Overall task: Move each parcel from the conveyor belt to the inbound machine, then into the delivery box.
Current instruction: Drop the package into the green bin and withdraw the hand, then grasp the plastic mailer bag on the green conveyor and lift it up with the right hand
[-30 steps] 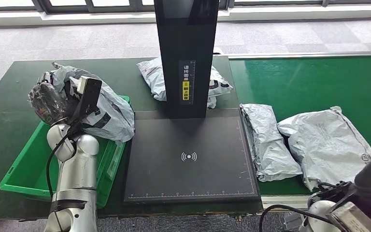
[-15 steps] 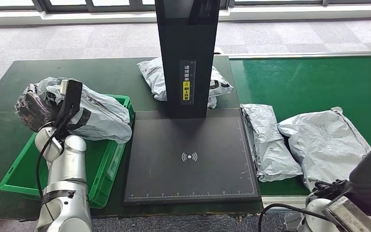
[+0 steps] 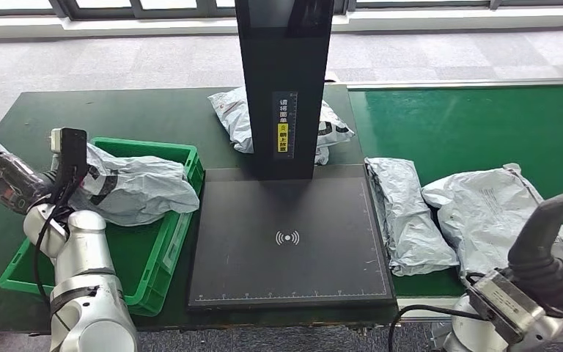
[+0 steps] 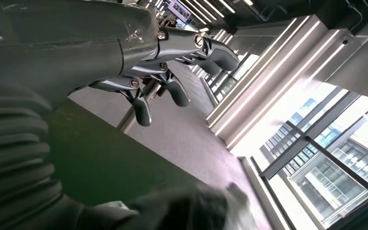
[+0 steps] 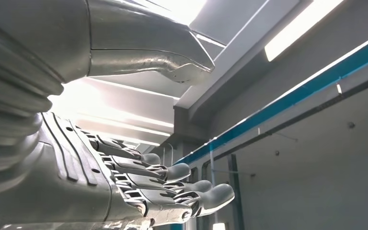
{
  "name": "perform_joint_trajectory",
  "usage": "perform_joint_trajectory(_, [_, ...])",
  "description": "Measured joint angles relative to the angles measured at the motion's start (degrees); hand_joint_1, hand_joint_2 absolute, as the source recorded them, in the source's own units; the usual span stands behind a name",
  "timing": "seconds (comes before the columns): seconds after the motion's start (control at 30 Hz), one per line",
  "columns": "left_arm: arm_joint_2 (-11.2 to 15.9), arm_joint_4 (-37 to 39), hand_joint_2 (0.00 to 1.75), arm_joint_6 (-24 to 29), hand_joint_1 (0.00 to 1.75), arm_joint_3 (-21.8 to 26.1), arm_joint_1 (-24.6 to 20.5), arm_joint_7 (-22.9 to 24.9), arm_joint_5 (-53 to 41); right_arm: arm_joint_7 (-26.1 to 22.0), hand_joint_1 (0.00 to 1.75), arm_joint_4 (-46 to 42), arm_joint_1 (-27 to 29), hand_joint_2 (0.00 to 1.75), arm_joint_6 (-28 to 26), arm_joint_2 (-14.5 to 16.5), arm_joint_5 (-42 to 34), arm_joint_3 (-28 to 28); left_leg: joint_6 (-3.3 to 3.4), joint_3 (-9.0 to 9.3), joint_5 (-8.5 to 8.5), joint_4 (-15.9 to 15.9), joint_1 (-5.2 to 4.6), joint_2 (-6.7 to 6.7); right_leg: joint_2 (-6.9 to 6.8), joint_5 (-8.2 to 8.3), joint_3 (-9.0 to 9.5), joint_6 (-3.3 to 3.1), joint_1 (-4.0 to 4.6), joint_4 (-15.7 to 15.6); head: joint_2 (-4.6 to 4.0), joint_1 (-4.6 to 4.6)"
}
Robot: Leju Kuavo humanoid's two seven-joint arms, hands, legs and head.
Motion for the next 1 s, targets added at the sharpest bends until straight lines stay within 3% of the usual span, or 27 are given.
perform_joint_trajectory(0.4, [-1.7, -0.7, 0.00, 0.0, 0.00, 6.1, -2.2, -7.0, 3.2, 3.0, 0.00, 2.4, 0.0, 1.75, 0.0, 0.0, 4.0, 1.0, 0.00, 0.00, 0.00, 0.0, -0.01, -0.02, -0.02, 0.00, 0.01, 0.00, -0.01, 0.0, 0.00, 0.01])
perform_joint_trajectory(0.53, [-2.4, 0.3, 0.00, 0.0, 0.00, 9.4, -3.7, -15.8, 10.1, 5.0, 0.00, 3.1, 0.0, 1.75, 0.0, 0.0, 6.2, 1.0, 0.00, 0.01, 0.00, 0.0, 0.00, -0.03, -0.02, 0.00, 0.01, 0.00, 0.00, 0.0, 0.00, 0.01])
perform_joint_trajectory(0.63, [-2.9, 3.2, 0.00, -0.4, 0.00, 11.1, -5.1, -26.2, 24.2, 10.5, 0.00, 4.2, 0.0, 1.75, 0.0, 0.0, 11.7, 1.2, 0.00, 0.02, 0.00, 0.0, -0.01, -0.06, -0.07, 0.00, 0.02, 0.00, -0.01, 0.0, 0.00, 0.00])
perform_joint_trajectory(0.7, [-3.0, 5.4, 0.00, -0.8, 0.00, 9.8, -5.2, -30.0, 34.9, 14.3, 0.00, 5.9, 0.0, 1.75, 0.0, 0.0, 15.6, 1.3, 0.01, 0.02, 0.00, 0.0, 0.00, -0.09, -0.11, 0.00, 0.04, 0.00, -0.01, 0.0, 0.00, 0.00])
perform_joint_trajectory(0.77, [-3.1, 6.7, 0.00, -0.9, 0.00, 7.5, -4.9, -30.9, 40.0, 15.9, 0.00, 7.5, 0.0, 1.75, 0.0, 0.0, 17.3, 1.3, 0.01, 0.01, 0.01, 0.0, 0.00, -0.10, -0.11, 0.00, 0.04, 0.00, -0.01, 0.0, 0.00, 0.01])
perform_joint_trajectory(1.0, [-3.1, 8.7, 0.00, -0.9, 0.00, 3.5, -4.8, -31.2, 41.6, 16.2, 0.00, 10.2, 0.0, 1.75, 0.0, 0.0, 17.9, 1.3, 0.01, 0.01, 0.01, 0.0, -0.01, -0.13, -0.14, 0.00, 0.04, 0.00, -0.01, 0.0, 0.00, 0.01])
